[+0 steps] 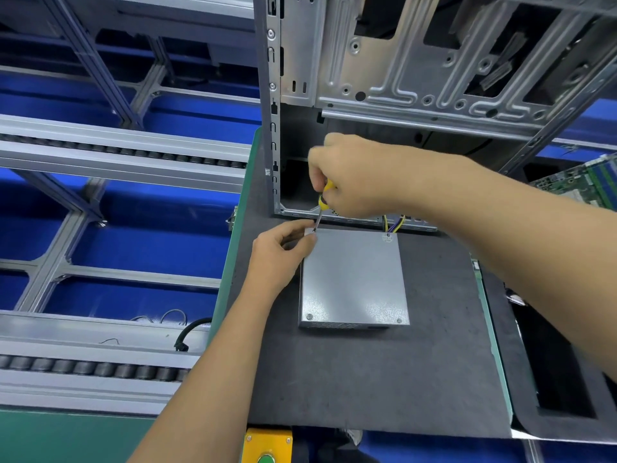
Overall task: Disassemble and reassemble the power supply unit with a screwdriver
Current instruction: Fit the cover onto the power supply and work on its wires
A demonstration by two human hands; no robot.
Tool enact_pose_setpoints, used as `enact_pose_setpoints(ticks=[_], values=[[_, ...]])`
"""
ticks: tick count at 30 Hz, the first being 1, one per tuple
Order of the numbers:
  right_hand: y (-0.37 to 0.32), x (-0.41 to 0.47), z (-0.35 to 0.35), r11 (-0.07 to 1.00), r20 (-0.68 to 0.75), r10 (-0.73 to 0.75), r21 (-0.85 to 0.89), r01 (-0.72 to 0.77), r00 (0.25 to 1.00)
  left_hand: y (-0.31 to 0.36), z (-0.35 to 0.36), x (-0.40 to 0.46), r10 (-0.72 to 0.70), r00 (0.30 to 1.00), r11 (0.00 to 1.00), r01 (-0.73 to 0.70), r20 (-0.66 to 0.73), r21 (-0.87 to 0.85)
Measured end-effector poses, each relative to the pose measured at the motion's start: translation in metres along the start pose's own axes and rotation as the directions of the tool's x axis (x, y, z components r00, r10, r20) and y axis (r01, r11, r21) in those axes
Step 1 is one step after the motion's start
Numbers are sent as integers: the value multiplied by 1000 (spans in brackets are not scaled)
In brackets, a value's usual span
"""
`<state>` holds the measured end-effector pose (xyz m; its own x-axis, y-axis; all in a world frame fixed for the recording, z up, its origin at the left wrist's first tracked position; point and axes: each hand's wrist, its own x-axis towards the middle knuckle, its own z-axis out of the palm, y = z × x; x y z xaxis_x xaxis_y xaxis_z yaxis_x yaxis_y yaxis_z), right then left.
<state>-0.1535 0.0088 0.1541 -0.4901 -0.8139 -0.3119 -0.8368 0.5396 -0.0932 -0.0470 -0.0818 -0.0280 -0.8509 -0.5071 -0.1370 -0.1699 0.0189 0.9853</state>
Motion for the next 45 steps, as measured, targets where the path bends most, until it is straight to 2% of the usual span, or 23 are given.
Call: enact_pose_setpoints(ticks=[4,6,8,9,11,14,15,17,19,23,24,26,28,30,32,34,38,41,43,45], values=[[-3,3,0,977,-75,94,-186,-107,993,-2,-1,-1,-27,1000,999,27,16,-25],[-2,0,1,985,-36,101,-133,-105,994,-1,0,-2,-17,1000,999,17,7,-30],[1,-1,1,998,3,46,-32,-46,999,-1,1,-2,-17,1000,999,17,2,-38],[1,0,1,999,6,22,-36,-21,1000,-1,2,-1,-21,1000,999,21,1,-43],[-1,1,2,991,-38,26,-127,-31,999,-1,3,-1,-23,1000,998,22,-9,-54],[-6,3,3,936,-100,104,-328,-131,990,0,5,-1,-9,1000,999,9,-25,-31],[-4,3,2,937,-67,121,-323,-137,990,0,5,0,-8,1000,1000,7,-26,-19],[1,2,-1,977,37,118,-182,-109,992,-1,6,1,-19,1000,1000,19,-25,-5],[3,3,-3,987,58,68,-149,-59,996,-2,7,1,-32,999,999,32,-29,-7],[-4,5,2,914,-90,100,-385,-127,991,-2,9,0,-32,999,999,30,-40,-38],[-5,4,2,916,-89,119,-374,-144,989,-1,10,0,-34,998,999,32,-43,-42],[-5,3,1,968,-18,140,-210,-141,990,-1,11,-1,-37,998,998,35,-53,-45],[-3,3,0,989,14,85,-121,-83,996,-1,13,-2,-41,997,998,38,-61,-58],[-5,4,1,982,-38,59,-175,-65,998,0,15,-4,-44,996,996,38,-72,-83],[-9,4,2,963,-106,85,-245,-108,991,0,17,-5,-44,995,995,36,-88,-91],[-11,2,1,943,-115,121,-296,-150,986,0,18,-5,-41,995,996,34,-95,-78],[-5,0,-1,987,23,101,-127,-97,995,0,18,-6,-35,995,997,28,-91,-76],[-6,1,2,981,-60,73,-175,-82,996,0,17,-6,-32,995,997,26,-90,-75],[-8,0,5,960,-122,131,-233,-157,984,0,17,-6,-33,996,998,28,-88,-58],[-5,0,6,960,-88,205,-175,-217,975,0,17,-6,-33,996,998,28,-83,-56]])
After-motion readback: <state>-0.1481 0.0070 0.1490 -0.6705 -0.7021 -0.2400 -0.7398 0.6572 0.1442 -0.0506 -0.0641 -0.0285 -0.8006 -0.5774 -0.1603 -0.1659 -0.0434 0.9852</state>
